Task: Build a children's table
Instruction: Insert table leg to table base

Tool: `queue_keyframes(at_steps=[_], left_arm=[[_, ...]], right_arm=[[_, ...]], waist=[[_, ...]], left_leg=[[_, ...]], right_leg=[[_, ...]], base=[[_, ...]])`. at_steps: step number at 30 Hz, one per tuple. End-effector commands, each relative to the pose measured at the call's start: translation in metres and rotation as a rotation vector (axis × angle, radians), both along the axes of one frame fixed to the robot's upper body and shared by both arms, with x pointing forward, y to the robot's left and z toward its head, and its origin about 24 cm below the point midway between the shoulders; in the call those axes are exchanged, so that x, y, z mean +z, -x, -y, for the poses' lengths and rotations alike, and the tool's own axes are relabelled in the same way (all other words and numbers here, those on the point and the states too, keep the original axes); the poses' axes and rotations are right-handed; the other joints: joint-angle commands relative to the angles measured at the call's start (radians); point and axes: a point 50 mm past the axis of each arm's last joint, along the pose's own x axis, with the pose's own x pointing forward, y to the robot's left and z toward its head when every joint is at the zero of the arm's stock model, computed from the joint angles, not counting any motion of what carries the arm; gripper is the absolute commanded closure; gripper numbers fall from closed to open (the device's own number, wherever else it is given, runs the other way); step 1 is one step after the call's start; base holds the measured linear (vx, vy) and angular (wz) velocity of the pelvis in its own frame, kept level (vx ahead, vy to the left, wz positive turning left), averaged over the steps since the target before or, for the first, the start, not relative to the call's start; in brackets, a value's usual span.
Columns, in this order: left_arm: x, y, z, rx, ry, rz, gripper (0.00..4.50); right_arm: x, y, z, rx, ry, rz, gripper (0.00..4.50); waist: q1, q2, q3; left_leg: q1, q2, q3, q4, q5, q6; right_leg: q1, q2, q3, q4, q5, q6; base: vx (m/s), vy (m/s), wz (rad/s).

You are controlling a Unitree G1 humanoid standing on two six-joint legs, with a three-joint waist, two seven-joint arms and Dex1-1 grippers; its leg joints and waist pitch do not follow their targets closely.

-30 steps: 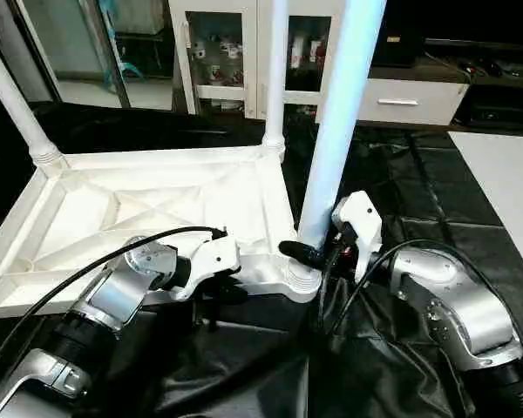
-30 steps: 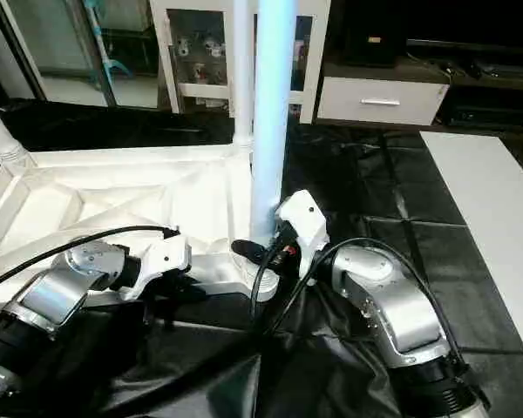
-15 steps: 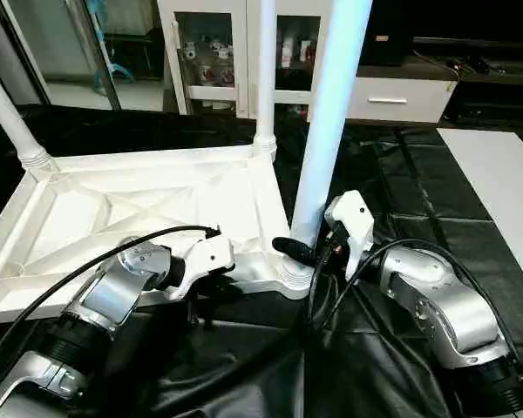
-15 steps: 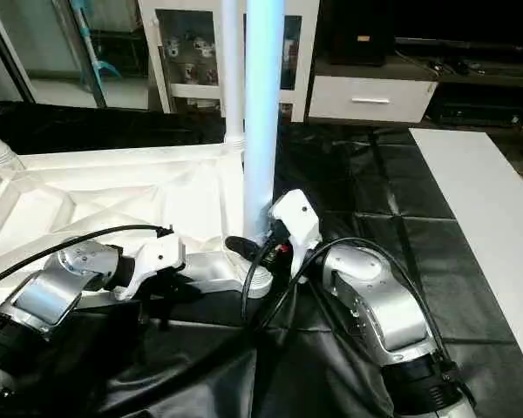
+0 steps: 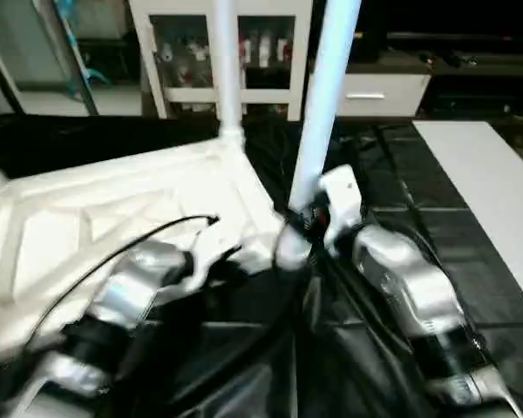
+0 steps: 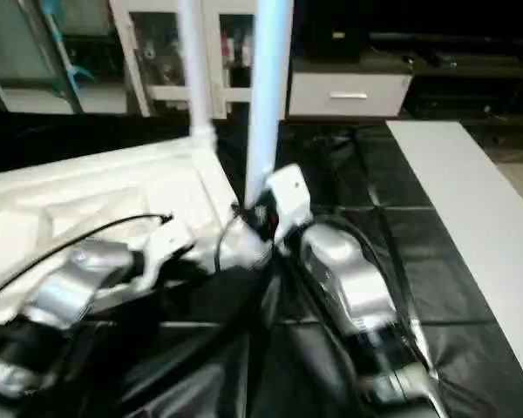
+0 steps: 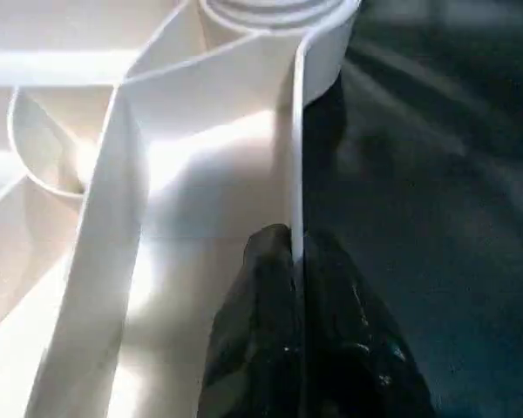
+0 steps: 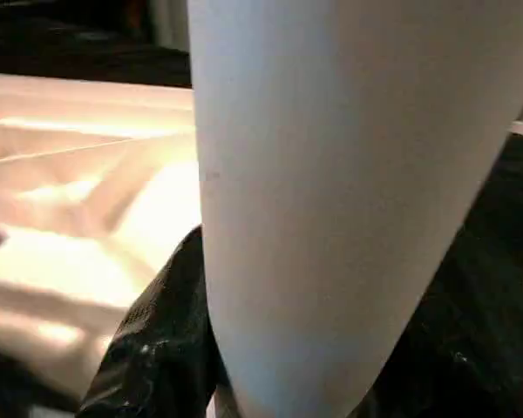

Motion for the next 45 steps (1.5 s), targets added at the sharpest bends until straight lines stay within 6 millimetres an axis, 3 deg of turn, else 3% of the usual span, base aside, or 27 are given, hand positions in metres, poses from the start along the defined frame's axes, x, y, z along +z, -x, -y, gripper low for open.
queue_keyframes(at_steps=[1,6,8,9,10,15,21,24,27,30,31,32,33,36,39,44,45], left_arm=[[0.006,-0.006,0.014,0.102,0.08,0.031,4.5],[0.005,-0.011,0.042,0.221,0.095,0.021,4.5],[0.006,-0.016,0.053,0.306,0.089,0.034,4.5],[0.007,-0.018,0.059,0.341,0.091,0.04,4.5],[0.007,-0.018,0.061,0.35,0.095,0.04,4.5],[0.008,-0.017,0.065,0.355,0.09,0.036,4.5],[0.006,-0.015,0.059,0.353,0.073,0.031,4.5],[0.006,-0.016,0.057,0.359,0.066,0.031,4.5],[0.006,-0.017,0.055,0.355,0.06,0.031,4.5],[0.007,-0.017,0.053,0.344,0.054,0.034,4.5],[0.007,-0.016,0.053,0.32,0.045,0.039,4.5],[0.007,-0.016,0.053,0.315,0.045,0.038,4.5],[0.007,-0.015,0.052,0.307,0.048,0.035,4.5],[0.008,-0.014,0.051,0.291,0.047,0.032,4.5],[0.008,-0.012,0.047,0.248,0.038,0.036,4.5],[0.009,-0.003,0.041,0.119,0.027,0.024,4.5],[0.009,-0.002,0.041,0.101,0.023,0.025,4.5]], right_arm=[[-0.047,0.001,0.017,-0.148,0.11,-0.191,2.68],[-0.049,-0.012,0.007,-0.222,0.135,-0.192,2.68],[-0.05,-0.018,0.003,-0.268,0.137,-0.195,2.68],[-0.05,-0.02,0.001,-0.291,0.128,-0.202,2.68],[-0.051,-0.021,0.001,-0.3,0.119,-0.206,2.68],[-0.052,-0.024,-0.001,-0.327,0.109,-0.212,2.68],[-0.05,-0.027,-0.006,-0.301,0.077,-0.206,2.68],[-0.047,-0.029,-0.008,-0.276,0.026,-0.196,2.68],[-0.039,-0.03,-0.008,-0.24,-0.013,-0.173,1.98],[-0.033,-0.03,-0.008,-0.195,-0.01,-0.151,1.9],[-0.026,-0.028,-0.006,-0.149,0.001,-0.124,1.78],[-0.025,-0.028,-0.005,-0.139,0.002,-0.121,1.78],[-0.021,-0.026,-0.004,-0.115,0.001,-0.113,1.55],[-0.016,-0.021,-0.002,-0.059,0.001,-0.102,1.48],[-0.007,-0.004,0.008,0.06,-0.004,-0.108,1.18],[0.006,0.021,0.027,0.212,-0.001,-0.101,0.87],[0.006,0.023,0.029,0.229,0.01,-0.098,0.76]], waist=[[-0.003,-0.011,-0.029],[0.004,-0.017,-0.034],[0.009,-0.033,-0.035],[0.012,-0.027,-0.034],[0.012,-0.028,-0.034],[0.017,-0.03,-0.036],[0.009,-0.032,-0.034],[0.008,-0.03,-0.035],[0.009,-0.03,-0.034],[0.012,-0.029,-0.038],[0.017,-0.031,-0.044],[0.017,-0.031,-0.044],[0.02,-0.03,-0.048],[0.024,-0.03,-0.048],[0.034,-0.027,-0.044],[0.034,-0.024,-0.043],[0.042,-0.021,-0.041]], left_leg=[[0.0,0.064,-0.035,-0.097,-0.355,-0.026],[-0.002,0.061,-0.025,-0.088,-0.283,0.003],[-0.004,0.06,-0.021,-0.085,-0.255,0.021],[0.001,0.058,-0.02,-0.082,-0.253,0.03],[0.001,0.059,-0.02,-0.082,-0.252,0.031],[-0.006,0.061,-0.022,-0.086,-0.217,0.05],[-0.005,0.063,-0.029,-0.094,-0.302,0.022],[-0.006,0.064,-0.03,-0.095,-0.31,0.016],[-0.006,0.064,-0.028,-0.096,-0.309,0.02],[-0.009,0.065,-0.027,-0.093,-0.276,0.029],[-0.015,0.064,-0.026,-0.087,-0.205,0.046],[-0.015,0.064,-0.026,-0.087,-0.205,0.046],[-0.018,0.065,-0.023,-0.081,-0.136,0.083],[-0.022,0.066,-0.019,-0.074,-0.088,0.114],[-0.016,0.069,-0.018,-0.076,-0.119,0.113],[-0.016,0.072,-0.02,-0.077,-0.124,0.098],[-0.012,0.076,-0.02,-0.078,-0.132,0.095]], right_leg=[[0.009,-0.074,0.042,-0.086,-0.363,-0.193],[0.02,-0.076,0.042,-0.085,-0.285,-0.22],[0.023,-0.076,0.043,-0.085,-0.271,-0.22],[0.018,-0.076,0.042,-0.089,-0.296,-0.22],[0.02,-0.076,0.041,-0.089,-0.301,-0.218],[0.026,-0.074,0.037,-0.083,-0.246,-0.211],[0.019,-0.073,0.034,-0.091,-0.346,-0.18],[0.019,-0.074,0.036,-0.089,-0.327,-0.184],[0.019,-0.075,0.036,-0.089,-0.314,-0.191],[0.024,-0.075,0.038,-0.086,-0.264,-0.204],[0.036,-0.076,0.037,-0.076,-0.171,-0.221],[0.036,-0.076,0.037,-0.076,-0.171,-0.221],[0.036,-0.074,0.034,-0.068,-0.085,-0.243],[0.037,-0.077,0.035,-0.063,-0.022,-0.267],[0.037,-0.075,0.034,-0.068,-0.067,-0.264],[0.038,-0.072,0.033,-0.068,-0.072,-0.264],[0.036,-0.074,0.034,-0.069,-0.074,-0.261]], base=[[0.0,0.0,0.0],[0.0,0.0,0.0],[0.0,0.0,0.0],[0.0,0.0,0.0],[0.0,0.0,0.0],[0.0,0.0,0.0],[0.0,0.0,0.0],[0.0,0.0,0.0],[0.0,0.0,0.0],[0.0,0.0,0.0],[0.0,0.0,0.0],[0.0,0.0,0.0],[0.0,0.0,0.0],[0.0,0.0,0.0],[0.0,0.0,0.0],[0.0,0.0,0.0],[0.0,0.0,0.0]])
